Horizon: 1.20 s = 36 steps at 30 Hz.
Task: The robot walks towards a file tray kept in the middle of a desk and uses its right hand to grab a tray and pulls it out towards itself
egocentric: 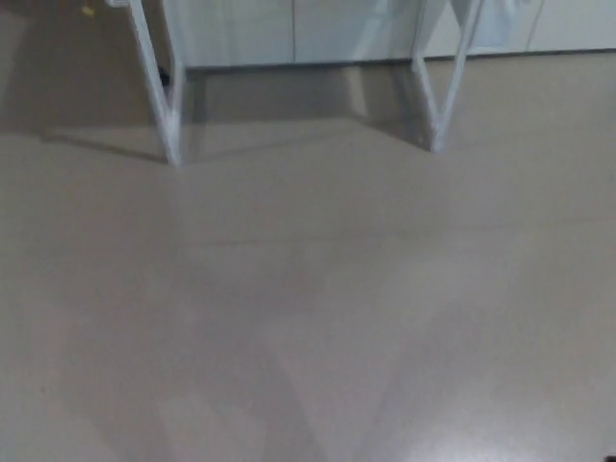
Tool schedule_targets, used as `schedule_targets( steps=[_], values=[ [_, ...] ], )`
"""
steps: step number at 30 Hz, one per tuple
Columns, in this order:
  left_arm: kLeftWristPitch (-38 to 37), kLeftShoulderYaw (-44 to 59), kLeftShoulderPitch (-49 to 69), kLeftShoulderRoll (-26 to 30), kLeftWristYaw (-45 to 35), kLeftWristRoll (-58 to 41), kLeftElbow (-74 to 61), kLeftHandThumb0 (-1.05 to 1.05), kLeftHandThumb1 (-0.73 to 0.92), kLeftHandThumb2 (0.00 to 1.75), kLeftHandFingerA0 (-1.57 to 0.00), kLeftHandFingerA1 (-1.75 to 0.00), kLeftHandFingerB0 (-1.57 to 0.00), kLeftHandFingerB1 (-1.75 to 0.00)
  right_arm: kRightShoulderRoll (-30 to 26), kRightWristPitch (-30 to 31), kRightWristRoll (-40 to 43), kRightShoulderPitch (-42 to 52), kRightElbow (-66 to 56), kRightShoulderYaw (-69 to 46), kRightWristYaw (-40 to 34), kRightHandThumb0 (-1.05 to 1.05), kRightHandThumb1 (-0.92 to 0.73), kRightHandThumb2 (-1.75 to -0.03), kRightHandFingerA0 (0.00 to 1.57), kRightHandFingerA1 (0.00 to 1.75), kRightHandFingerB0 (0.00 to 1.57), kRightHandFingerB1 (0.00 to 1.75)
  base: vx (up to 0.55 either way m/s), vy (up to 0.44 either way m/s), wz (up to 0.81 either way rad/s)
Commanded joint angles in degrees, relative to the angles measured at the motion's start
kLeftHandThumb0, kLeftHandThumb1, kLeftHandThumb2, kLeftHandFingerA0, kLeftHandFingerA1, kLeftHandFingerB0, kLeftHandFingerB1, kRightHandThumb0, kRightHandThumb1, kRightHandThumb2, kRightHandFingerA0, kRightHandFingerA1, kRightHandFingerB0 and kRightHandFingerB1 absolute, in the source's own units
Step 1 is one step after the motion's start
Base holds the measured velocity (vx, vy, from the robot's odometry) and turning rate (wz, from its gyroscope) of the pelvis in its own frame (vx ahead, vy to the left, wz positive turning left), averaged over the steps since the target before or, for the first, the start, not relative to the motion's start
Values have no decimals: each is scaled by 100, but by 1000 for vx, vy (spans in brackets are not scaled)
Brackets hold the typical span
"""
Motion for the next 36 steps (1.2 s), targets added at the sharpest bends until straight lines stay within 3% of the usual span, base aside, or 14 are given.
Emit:
schedule_targets(
  steps=[1, 17, 36],
  values=[
    [-251, 25, 56, 54, 57, 6, -33, -17, 62, 58, -38, -37, -37, -34, -12, -66, 98, 40, -75, 2, -52, -5, -48, -52, 71, 66, 50, 52, 215, -151, -11],
    [-173, -33, 109, 125, 101, 41, -177, -17, 62, 58, -41, -38, -38, -35, -78, -121, -86, 34, 60, 132, -258, -9, -48, -54, 70, 63, 51, 51, 333, 96, -13],
    [-618, -148, 499, 172, -31, 137, 186, -21, 63, 57, -41, -36, -40, -34, -91, -456, 0, 476, 296, 140, -76, -11, -48, -53, 76, 66, 54, 51, 448, -34, 18]
  ],
)
